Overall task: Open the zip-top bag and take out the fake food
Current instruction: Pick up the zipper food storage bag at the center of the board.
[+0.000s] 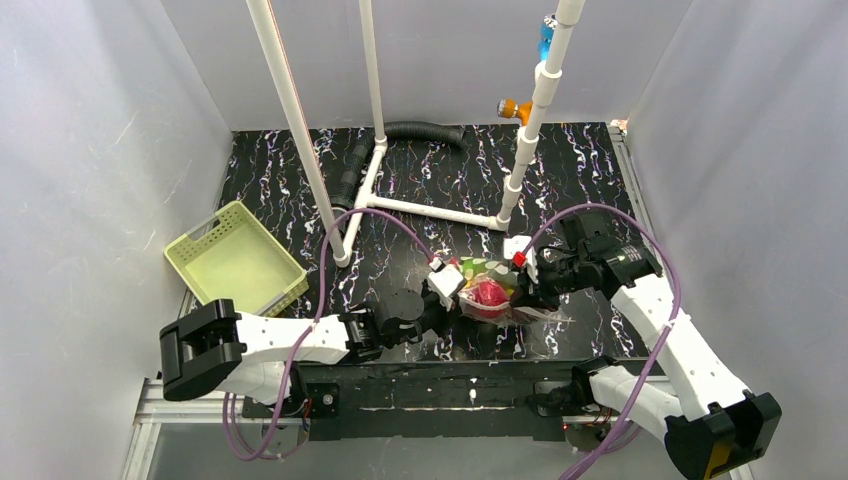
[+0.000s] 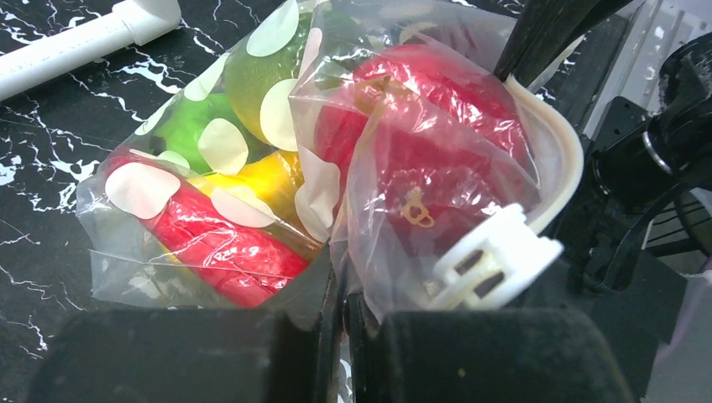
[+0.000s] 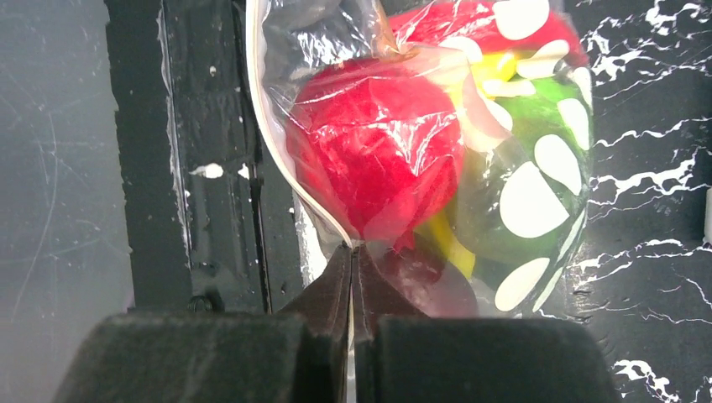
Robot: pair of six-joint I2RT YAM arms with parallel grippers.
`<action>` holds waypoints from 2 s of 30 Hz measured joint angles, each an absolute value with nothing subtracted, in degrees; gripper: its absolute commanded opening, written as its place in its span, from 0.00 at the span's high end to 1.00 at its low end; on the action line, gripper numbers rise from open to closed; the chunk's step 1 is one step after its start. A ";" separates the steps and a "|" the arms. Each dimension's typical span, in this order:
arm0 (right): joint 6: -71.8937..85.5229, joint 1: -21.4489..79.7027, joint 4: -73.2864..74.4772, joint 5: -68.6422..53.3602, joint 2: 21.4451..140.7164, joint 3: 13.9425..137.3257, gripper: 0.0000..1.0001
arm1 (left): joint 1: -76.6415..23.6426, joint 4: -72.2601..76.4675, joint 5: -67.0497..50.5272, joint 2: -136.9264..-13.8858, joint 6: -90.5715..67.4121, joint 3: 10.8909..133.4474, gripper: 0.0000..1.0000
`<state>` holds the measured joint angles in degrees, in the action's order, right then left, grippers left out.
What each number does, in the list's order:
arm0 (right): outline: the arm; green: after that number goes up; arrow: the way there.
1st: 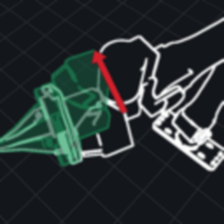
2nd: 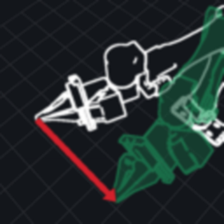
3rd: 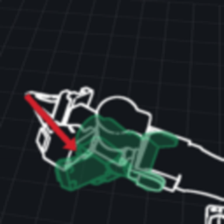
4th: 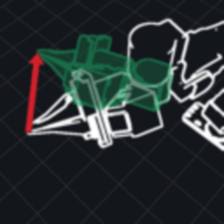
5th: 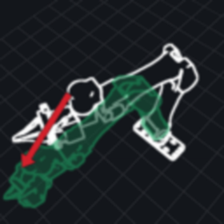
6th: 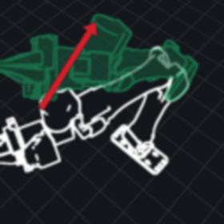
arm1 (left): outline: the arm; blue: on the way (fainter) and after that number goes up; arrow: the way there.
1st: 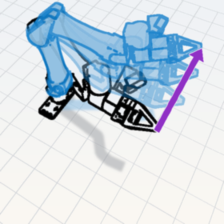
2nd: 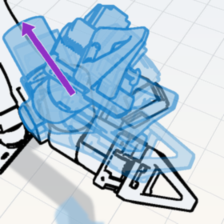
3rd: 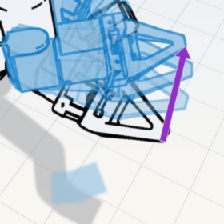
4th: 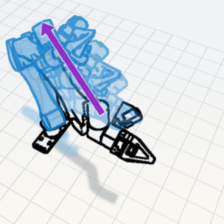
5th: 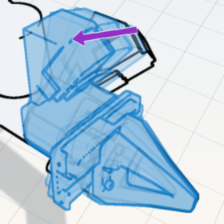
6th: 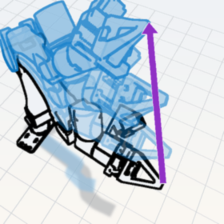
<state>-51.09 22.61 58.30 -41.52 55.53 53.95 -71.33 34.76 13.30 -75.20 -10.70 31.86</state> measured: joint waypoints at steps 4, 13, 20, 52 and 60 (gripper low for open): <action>-50.52 20.86 59.33 -44.07 55.51 55.40 0.99 | -70.26 34.63 11.90 -73.84 -12.71 31.68 0.92; -48.60 20.64 61.36 -44.58 56.73 61.08 0.99 | -68.18 37.95 5.04 -66.92 -15.03 27.99 0.39; -48.03 20.64 61.82 -41.69 60.38 67.20 0.99 | -64.49 41.17 -2.74 -59.48 -15.51 20.82 0.24; -47.97 20.60 64.16 -42.11 65.80 71.05 0.99 | -63.46 47.97 -7.25 -58.02 3.49 21.80 0.40; -47.92 20.18 64.18 -42.22 65.80 71.05 0.99 | -63.42 49.74 -8.23 -61.52 3.20 23.00 0.67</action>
